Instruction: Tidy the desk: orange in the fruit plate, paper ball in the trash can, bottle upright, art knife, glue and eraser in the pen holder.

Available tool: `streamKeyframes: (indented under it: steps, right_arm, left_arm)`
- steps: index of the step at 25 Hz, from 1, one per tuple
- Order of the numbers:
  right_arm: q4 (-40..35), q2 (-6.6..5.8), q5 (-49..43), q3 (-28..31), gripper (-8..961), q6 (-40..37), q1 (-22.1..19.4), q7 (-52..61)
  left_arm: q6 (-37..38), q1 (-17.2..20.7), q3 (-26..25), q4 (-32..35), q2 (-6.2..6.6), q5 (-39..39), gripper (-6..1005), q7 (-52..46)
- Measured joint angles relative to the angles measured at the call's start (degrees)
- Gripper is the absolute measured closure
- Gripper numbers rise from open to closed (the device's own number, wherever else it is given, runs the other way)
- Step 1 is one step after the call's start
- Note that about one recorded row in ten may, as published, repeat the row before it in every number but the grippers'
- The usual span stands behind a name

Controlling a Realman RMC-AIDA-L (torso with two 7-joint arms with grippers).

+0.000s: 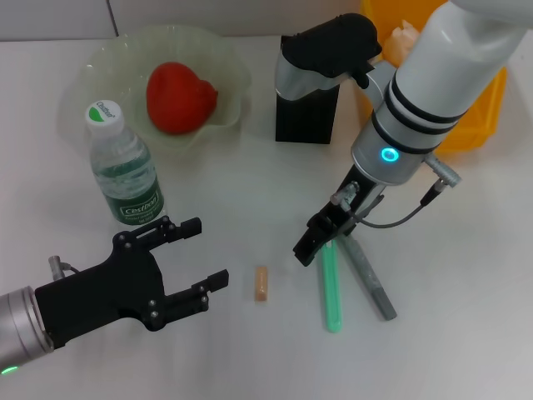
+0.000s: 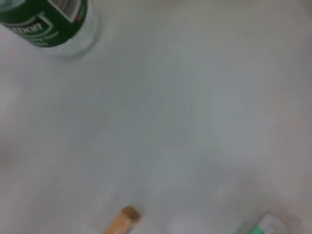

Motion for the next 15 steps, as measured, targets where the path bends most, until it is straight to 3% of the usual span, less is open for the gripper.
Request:
streamKeyframes:
  steps: [15]
  right_arm:
    - [1.2, 0.0, 1.0, -0.2, 114, -0.1, -0.4, -0.1]
  left_arm:
    - [-0.5, 0.0, 0.1, -0.1, 0.01, 0.0, 297, 0.0]
